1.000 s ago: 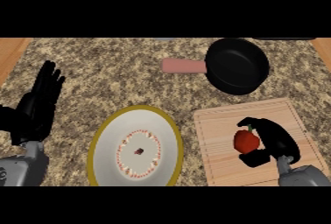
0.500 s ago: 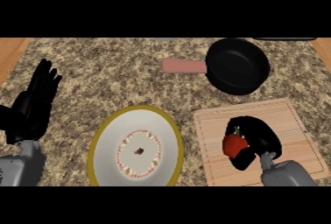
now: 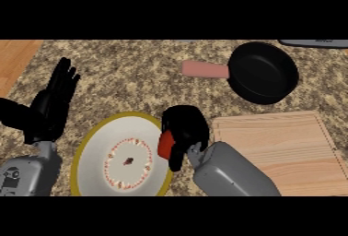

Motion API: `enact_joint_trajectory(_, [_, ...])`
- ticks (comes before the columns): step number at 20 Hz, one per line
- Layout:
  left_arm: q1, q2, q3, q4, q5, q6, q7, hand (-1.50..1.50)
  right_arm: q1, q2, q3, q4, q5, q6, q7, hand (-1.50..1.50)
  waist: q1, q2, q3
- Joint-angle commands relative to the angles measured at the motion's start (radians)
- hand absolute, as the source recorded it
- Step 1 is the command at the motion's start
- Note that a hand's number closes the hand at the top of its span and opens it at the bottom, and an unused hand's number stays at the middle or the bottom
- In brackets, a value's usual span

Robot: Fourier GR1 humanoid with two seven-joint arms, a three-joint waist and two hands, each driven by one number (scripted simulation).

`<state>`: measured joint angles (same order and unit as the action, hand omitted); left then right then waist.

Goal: Pick the bell pepper from the cutting board and place it in the pot

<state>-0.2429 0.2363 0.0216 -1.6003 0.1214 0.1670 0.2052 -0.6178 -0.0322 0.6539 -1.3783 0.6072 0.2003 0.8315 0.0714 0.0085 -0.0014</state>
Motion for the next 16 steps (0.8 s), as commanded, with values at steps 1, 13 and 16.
enact_joint_trajectory(1, [-0.029, -0.011, -0.011, 0.004, -0.01, 0.011, 0.029, 0.0, -0.204, 0.031, 0.115, 0.087, -0.116, -0.137, 0.111, 1.5, -0.005, -0.002, 0.001])
enact_joint_trajectory(13, [0.028, 0.041, 0.062, 0.008, 0.012, -0.012, 0.006, 0.0, -0.48, 0.032, -0.032, 0.021, 0.278, -0.478, 0.362, 1.5, -0.06, -0.018, 0.0])
enact_joint_trajectory(16, [0.003, 0.02, 0.045, -0.009, 0.002, 0.011, 0.042, 0.0, -0.477, 0.027, -0.111, 0.032, 0.341, -0.481, 0.355, 1.5, -0.072, -0.014, 0.001])
